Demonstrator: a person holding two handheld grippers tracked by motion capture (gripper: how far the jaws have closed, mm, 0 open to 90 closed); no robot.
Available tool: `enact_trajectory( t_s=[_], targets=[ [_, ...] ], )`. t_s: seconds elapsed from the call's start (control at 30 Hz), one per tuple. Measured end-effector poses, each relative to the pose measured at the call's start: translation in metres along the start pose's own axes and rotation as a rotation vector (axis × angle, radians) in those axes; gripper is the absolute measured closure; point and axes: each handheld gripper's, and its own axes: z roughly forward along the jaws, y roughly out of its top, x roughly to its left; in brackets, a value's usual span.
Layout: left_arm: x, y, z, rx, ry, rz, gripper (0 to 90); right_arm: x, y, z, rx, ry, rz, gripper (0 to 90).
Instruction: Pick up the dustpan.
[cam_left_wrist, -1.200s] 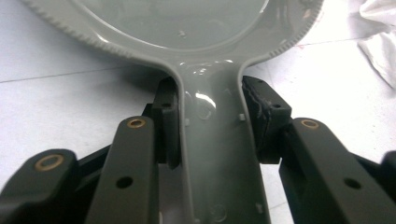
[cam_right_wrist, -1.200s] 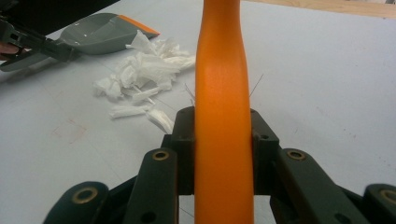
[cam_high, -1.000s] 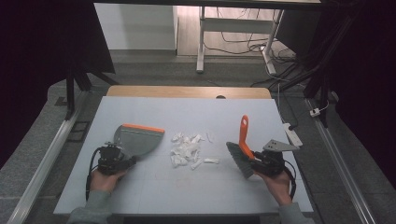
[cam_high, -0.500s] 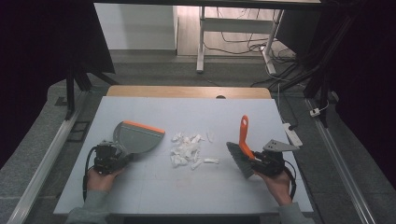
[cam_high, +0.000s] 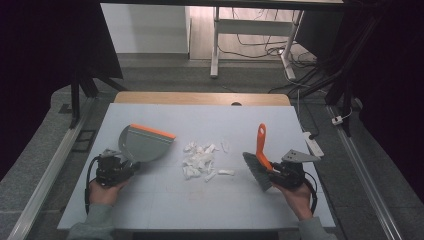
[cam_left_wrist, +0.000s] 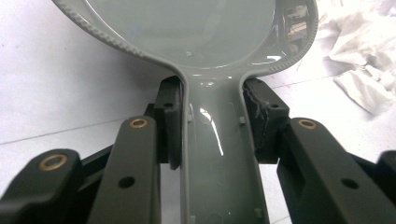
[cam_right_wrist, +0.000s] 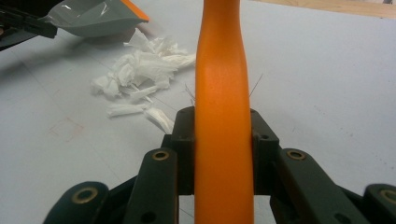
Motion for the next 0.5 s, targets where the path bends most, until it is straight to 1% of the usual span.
enact_trajectory(
  t_s=[0.27,0.37,0.5],
  targets=[
    [0.004,0.002,-0.010,-0.032,-0.041,0.038,61.2,0.000,0.000,0.000,0.000,0.000,-0.003,70.0],
    [0.005,0.003,-0.013,-0.043,-0.048,0.049,61.2,0.000,0.000,0.000,0.000,-0.001,-0.002,69.9],
    [0.006,0.004,-0.017,-0.053,-0.065,0.072,61.2,0.000,0.000,0.000,0.001,-0.001,-0.005,70.0]
  ],
)
